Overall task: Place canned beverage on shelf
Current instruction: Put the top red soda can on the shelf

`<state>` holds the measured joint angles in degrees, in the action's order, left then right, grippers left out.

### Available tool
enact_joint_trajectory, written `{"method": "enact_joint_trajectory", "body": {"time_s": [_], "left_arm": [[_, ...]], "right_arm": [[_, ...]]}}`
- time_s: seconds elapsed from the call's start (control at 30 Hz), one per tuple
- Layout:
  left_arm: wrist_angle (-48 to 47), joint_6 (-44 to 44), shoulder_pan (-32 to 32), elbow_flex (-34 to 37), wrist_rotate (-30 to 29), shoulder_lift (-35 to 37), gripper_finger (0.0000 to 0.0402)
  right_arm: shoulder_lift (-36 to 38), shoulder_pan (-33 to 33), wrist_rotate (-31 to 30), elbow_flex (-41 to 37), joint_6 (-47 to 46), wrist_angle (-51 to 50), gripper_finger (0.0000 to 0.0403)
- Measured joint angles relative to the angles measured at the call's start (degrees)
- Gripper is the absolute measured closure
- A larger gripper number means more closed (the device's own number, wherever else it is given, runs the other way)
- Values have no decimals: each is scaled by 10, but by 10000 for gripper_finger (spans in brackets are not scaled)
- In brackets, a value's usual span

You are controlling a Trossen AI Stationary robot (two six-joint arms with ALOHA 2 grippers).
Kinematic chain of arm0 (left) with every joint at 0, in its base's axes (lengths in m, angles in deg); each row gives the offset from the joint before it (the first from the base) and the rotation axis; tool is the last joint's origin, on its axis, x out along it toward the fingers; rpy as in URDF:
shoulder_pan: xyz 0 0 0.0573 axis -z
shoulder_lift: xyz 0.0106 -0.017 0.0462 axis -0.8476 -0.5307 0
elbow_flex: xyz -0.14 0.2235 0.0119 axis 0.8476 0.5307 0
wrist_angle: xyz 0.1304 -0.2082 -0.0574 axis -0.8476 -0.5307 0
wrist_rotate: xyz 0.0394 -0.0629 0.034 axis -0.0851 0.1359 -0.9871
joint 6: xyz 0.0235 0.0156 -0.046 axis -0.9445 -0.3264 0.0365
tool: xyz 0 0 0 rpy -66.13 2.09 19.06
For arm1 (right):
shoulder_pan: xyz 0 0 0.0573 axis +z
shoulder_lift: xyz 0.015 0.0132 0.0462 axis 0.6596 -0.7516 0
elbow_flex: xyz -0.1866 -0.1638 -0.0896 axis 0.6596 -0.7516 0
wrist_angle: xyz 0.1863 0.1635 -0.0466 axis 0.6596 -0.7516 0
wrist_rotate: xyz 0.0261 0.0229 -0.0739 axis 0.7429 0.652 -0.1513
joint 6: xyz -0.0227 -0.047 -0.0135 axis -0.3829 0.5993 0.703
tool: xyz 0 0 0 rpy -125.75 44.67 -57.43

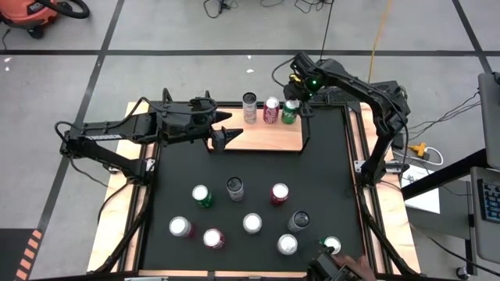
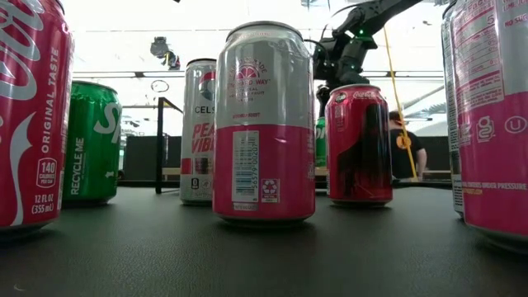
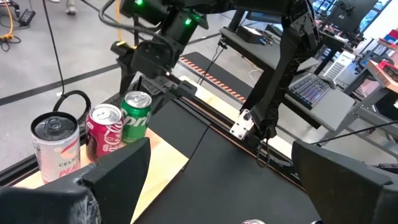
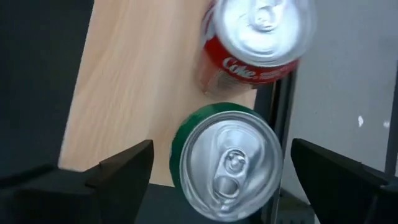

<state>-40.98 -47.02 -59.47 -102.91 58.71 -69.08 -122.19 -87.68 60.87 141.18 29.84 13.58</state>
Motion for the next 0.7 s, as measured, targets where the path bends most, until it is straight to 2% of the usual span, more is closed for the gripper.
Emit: {"method": "enact_joint_trajectory", "body": {"time_s": [0.17,0.3,0.37,0.7], "left_arm": [[0,-5,0,0,0,0,13],[0,-14,0,0,0,0,13],[0,-14,0,0,0,0,13],[1,-16,0,0,3,0,13]], "right_arm": [[5,0,-47,0,-135,10,45],[6,4,-106,19,-368,-10,45],[6,5,-120,36,-450,-33,45],[-2,4,-114,131,-551,-91,45]]}}
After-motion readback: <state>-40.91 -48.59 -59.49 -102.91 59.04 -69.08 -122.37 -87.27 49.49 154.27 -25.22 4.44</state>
